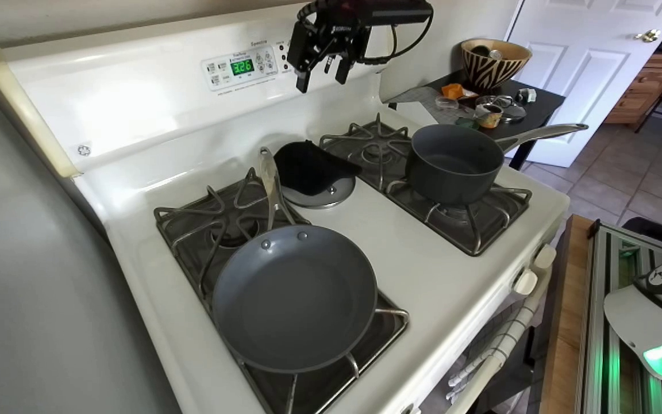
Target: Use the black trivet mat to lift the lid from the pot and put it on the stove
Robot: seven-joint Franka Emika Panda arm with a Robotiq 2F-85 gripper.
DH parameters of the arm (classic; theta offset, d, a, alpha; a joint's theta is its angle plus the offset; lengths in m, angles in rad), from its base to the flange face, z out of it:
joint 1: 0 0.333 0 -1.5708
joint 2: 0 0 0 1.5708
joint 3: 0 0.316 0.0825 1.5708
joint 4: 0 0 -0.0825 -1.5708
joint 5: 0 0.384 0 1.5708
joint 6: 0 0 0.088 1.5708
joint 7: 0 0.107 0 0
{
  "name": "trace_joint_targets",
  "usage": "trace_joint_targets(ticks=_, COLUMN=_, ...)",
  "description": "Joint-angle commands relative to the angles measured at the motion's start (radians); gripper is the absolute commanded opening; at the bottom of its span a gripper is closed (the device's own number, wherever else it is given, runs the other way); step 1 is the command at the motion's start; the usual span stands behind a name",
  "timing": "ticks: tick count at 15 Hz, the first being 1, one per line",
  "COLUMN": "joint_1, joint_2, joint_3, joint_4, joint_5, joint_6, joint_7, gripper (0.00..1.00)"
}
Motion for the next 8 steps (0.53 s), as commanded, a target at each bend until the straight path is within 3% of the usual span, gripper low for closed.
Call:
trace_joint_targets(ticks=1, joint_1=-0.017, joint_2=-0.026, joint_3=0.013, joint_4=-0.010, joint_5=0.008, joint_6=-0.003, joint_7=-0.007, gripper=1.00)
trace_joint_targets(ticks=8, joint_1=-0.027, joint_2=-0.084, joint_3=0.016, joint_4=-0.053, joint_5=0.022, joint_6=-0.003, joint_7=-0.021, gripper=1.00)
